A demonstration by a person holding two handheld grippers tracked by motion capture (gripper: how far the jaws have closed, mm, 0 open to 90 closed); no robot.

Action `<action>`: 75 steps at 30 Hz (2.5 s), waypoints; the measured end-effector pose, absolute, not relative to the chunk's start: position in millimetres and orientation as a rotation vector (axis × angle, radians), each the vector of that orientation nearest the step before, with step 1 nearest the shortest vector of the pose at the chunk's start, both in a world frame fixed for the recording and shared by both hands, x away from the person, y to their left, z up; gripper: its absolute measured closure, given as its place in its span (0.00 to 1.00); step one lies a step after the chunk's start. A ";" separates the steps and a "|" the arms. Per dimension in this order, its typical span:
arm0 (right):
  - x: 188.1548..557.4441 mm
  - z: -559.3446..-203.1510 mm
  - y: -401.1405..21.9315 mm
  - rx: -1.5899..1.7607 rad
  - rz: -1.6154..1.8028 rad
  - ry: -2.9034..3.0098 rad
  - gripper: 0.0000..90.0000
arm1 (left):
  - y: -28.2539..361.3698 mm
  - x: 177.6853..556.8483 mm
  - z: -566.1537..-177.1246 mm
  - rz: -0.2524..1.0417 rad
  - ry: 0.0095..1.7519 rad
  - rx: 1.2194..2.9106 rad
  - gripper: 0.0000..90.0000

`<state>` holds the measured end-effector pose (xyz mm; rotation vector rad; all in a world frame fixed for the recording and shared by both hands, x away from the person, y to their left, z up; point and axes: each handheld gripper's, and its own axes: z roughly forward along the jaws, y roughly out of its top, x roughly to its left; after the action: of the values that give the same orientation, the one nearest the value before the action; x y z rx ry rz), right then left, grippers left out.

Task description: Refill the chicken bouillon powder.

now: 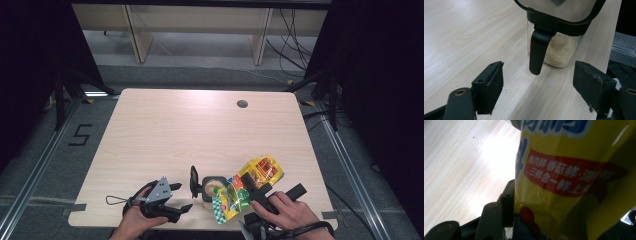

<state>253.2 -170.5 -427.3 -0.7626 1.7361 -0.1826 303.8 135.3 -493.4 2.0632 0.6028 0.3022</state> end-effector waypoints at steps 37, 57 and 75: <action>253.9 -424.8 -173.6 -0.744 -0.158 1.740 0.59 | 136.1 303.8 -493.0 0.298 0.603 2.056 0.27; 252.9 -425.7 -172.4 -0.753 -0.174 1.739 0.59 | 135.9 304.1 -493.2 0.304 0.594 2.062 0.27; 253.8 -428.9 -172.6 -0.747 -0.155 1.741 0.59 | 135.3 303.3 -493.8 0.294 0.611 2.057 0.27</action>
<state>253.8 -172.6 -428.9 -0.7472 1.7410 -0.1546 303.3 135.3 -493.8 2.0572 0.6110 0.2943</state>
